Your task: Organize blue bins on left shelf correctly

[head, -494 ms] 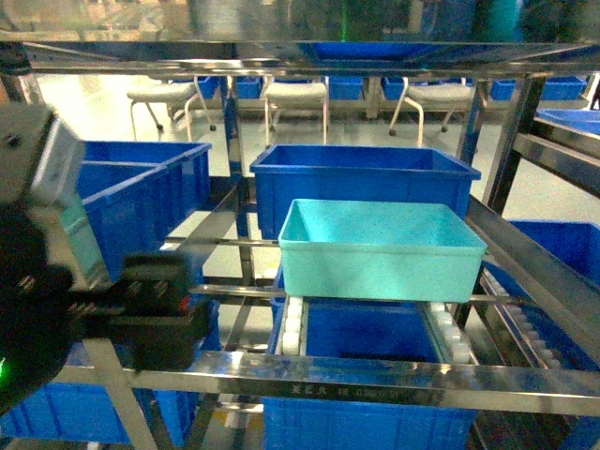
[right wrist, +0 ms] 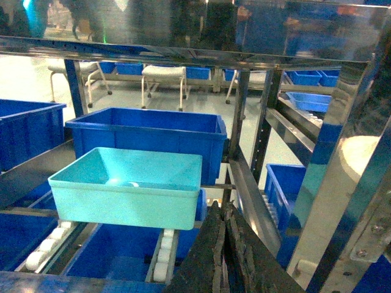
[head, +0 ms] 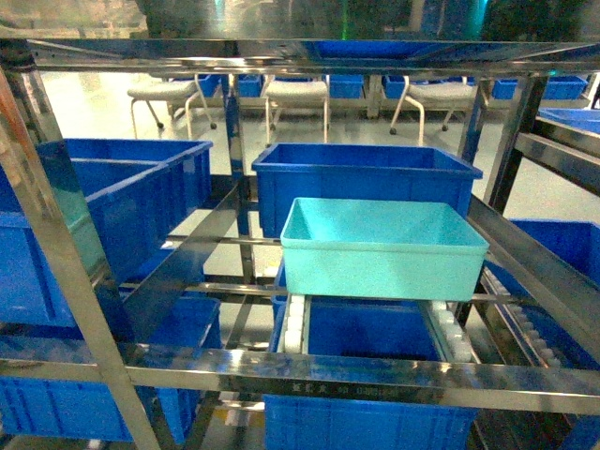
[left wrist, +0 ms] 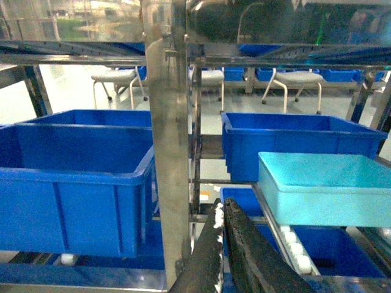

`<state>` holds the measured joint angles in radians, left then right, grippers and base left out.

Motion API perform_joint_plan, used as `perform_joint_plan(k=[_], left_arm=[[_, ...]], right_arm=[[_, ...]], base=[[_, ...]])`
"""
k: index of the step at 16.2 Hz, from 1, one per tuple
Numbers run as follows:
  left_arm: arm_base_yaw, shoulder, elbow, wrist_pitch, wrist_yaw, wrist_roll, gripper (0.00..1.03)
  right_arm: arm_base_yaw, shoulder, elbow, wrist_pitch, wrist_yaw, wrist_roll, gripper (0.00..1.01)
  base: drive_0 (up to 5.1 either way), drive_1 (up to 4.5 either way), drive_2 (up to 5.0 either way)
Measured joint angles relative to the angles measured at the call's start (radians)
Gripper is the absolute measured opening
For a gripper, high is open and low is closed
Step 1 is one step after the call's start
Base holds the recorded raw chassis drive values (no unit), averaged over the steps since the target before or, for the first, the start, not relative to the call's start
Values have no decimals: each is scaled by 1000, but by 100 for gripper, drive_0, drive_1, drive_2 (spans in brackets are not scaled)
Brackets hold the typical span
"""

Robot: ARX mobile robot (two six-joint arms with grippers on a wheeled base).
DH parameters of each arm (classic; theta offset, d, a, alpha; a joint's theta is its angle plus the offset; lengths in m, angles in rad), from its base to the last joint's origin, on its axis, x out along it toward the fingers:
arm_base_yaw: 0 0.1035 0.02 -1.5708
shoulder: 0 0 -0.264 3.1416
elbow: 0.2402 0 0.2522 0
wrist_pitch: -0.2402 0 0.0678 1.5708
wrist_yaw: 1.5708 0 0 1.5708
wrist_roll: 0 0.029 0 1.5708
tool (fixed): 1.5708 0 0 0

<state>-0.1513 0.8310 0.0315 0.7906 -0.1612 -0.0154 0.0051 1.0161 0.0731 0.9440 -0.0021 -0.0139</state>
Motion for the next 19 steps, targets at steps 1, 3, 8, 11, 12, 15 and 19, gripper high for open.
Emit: perform_joint_plan(k=[1, 3, 8, 11, 12, 15, 19], left_arm=[[19, -60, -16, -63, 26, 0, 2], [29, -100, -16, -95, 39, 0, 2], [154, -270, -17, -241, 142, 0, 2], [150, -399, -17, -363, 161, 0, 2], [150, -435, -17, -394, 161, 1, 2], [150, -463, -17, -424, 161, 1, 2], [150, -559, -17, -516, 161, 1, 2]], right_arm=[[0, -59, -21, -57, 0, 0, 2], [0, -97, -33, -92, 0, 0, 2], [0, -277, -56, -233, 0, 0, 2], [0, -435, -59, -372, 0, 0, 2], [0, -479, -60, -414, 0, 0, 2], [0, -515, -60, -450, 0, 0, 2], [0, -641, -60, -572, 0, 0, 2]], base=[[0, 0, 0], [0, 0, 0], [0, 0, 0], [0, 0, 0], [0, 0, 0], [0, 0, 0], [0, 0, 0]])
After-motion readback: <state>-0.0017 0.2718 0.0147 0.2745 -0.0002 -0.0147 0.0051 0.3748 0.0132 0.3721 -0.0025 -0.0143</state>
